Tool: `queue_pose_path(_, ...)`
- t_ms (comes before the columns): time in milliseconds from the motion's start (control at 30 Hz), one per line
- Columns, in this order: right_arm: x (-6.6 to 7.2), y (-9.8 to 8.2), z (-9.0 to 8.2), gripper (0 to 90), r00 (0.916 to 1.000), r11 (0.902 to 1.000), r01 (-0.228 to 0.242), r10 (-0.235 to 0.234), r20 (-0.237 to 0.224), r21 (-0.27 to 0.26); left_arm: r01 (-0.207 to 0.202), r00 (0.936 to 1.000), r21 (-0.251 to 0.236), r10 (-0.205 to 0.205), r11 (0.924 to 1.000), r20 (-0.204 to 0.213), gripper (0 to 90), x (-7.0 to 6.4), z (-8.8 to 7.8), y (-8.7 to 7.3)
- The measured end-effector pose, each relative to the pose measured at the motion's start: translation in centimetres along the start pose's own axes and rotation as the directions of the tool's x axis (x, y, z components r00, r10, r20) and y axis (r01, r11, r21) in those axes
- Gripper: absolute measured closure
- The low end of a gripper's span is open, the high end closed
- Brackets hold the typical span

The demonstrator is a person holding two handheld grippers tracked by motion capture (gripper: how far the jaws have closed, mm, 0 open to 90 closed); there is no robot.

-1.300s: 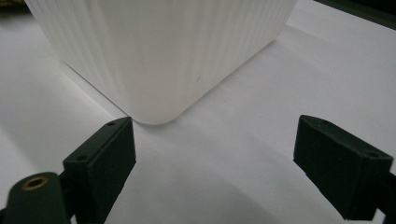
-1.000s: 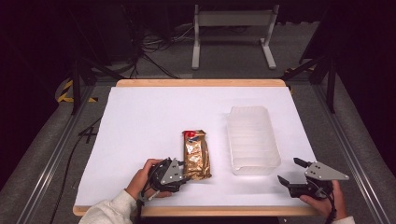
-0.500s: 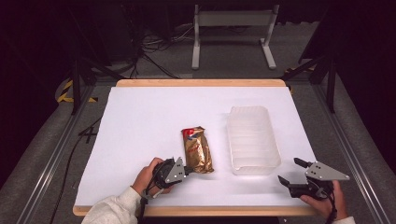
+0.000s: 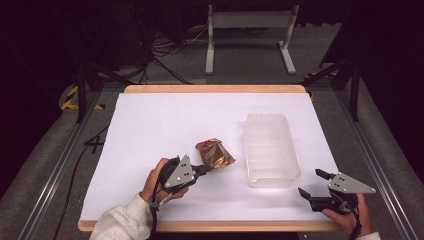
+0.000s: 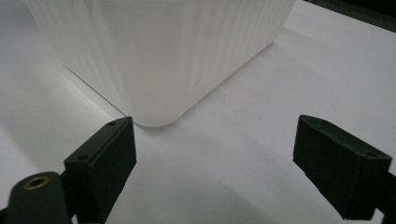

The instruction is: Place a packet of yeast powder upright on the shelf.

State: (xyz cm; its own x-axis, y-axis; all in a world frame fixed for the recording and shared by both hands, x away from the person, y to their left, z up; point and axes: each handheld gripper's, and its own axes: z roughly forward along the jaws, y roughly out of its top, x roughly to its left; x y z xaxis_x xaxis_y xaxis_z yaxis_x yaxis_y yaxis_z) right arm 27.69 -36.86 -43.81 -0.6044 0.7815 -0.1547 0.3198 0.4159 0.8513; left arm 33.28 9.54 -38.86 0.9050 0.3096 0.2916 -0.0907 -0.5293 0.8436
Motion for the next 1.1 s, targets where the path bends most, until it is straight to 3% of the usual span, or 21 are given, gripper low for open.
queue_pose_path(267, 0.1, 0.0, 0.0, 13.9, 1.0000, 1.0000, 0.003, -0.003, -0.004, -0.001, 0.015, 0.9997, -0.071, -0.017, 0.9974, -0.018, 89.9, 1.2, -0.4, 2.0)
queue_pose_path(500, 0.0, 0.0, -0.1, 13.9, 1.0000, 1.0000, -0.001, 0.001, -0.005, -0.002, 0.054, 0.9985, -0.124, -0.054, 0.9908, 0.002, 90.0, 2.1, -0.4, 3.2)
queue_pose_path(667, 0.0, 0.0, 0.0, 13.7, 1.0000, 1.0000, -0.001, 0.001, 0.002, -0.002, 0.062, 0.9980, -0.126, -0.063, 0.9901, -0.004, 90.0, 2.4, -0.6, 4.3)
queue_pose_path(833, 0.0, 0.0, 0.0, 13.7, 1.0000, 1.0000, -0.006, 0.006, 0.002, 0.001, 0.085, 0.9964, -0.160, -0.084, 0.9834, 0.008, 90.0, 2.7, -0.8, 5.3)
queue_pose_path(933, 0.1, 0.0, 0.1, 13.7, 1.0000, 1.0000, -0.001, 0.001, -0.002, 0.008, 0.077, 0.9968, -0.154, -0.080, 0.9850, -0.008, 90.0, 2.9, -0.8, 6.0)
queue_pose_path(1100, 0.1, 0.0, 0.1, 13.9, 1.0000, 0.9999, 0.000, 0.000, -0.002, 0.011, 0.091, 0.9956, -0.182, -0.093, 0.9790, -0.004, 90.0, 3.2, -0.8, 6.7)
